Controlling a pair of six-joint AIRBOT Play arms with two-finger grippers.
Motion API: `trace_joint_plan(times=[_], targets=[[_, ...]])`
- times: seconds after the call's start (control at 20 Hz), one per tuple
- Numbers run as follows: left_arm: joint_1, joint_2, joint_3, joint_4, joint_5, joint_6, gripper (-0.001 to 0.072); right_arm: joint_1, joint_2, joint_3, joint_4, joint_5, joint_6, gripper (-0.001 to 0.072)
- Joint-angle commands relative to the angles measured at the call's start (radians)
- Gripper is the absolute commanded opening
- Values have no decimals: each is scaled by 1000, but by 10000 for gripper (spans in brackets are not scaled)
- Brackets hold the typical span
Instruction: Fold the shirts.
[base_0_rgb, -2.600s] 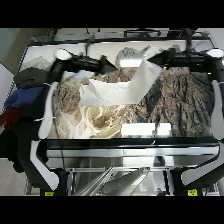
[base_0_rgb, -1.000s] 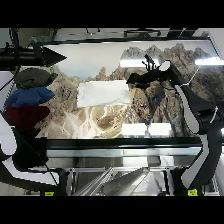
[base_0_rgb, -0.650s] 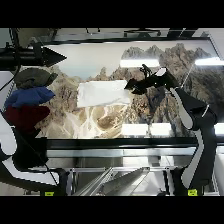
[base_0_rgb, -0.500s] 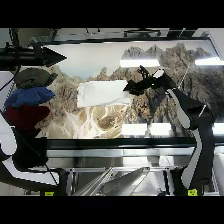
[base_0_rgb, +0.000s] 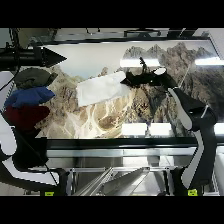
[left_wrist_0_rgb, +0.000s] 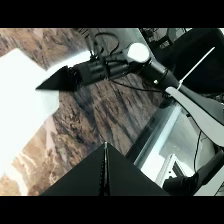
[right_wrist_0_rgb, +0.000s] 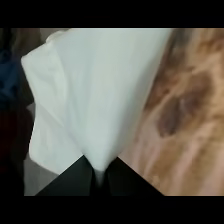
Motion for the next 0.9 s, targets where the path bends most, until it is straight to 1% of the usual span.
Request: trace_joint_plan(times=[0.0, 0.05, 0.15, 0.3, 0.4, 0.45, 0.55, 0.65, 0.75, 0.85], targets=[[1, 0, 0, 0, -3, -1, 5, -134, 94, -6, -252, -23, 167, 14], [1, 0, 0, 0, -3, -1, 5, -189, 130, -29, -293, -13, 201, 14], [1, 0, 0, 0, -3, -1, 5, -335, 261, -166, -303, -53, 208, 14], [0, 0, 0, 0, -3, 0, 5, -573, 515, -505, -303, -228, 198, 14], [-2, 0, 0, 0, -3, 6, 5, -758, 676, -732, -303, -328, 157, 14], [-2, 0, 0, 0, -3, 6, 5, -838, 732, -817, -303, -353, 135, 14], [-2, 0, 0, 0, -3, 16, 5, -991, 811, -954, -302, -370, 78, 15], [-2, 0, 0, 0, -3, 18, 5, -1107, 834, -1032, -303, -351, 28, 15], [-2, 0, 0, 0, -3, 19, 5, -1183, 835, -1074, -303, -319, -24, 15], [-1, 0, 0, 0, -4, 22, 5, -1209, 847, -1125, -299, -339, -25, 16]])
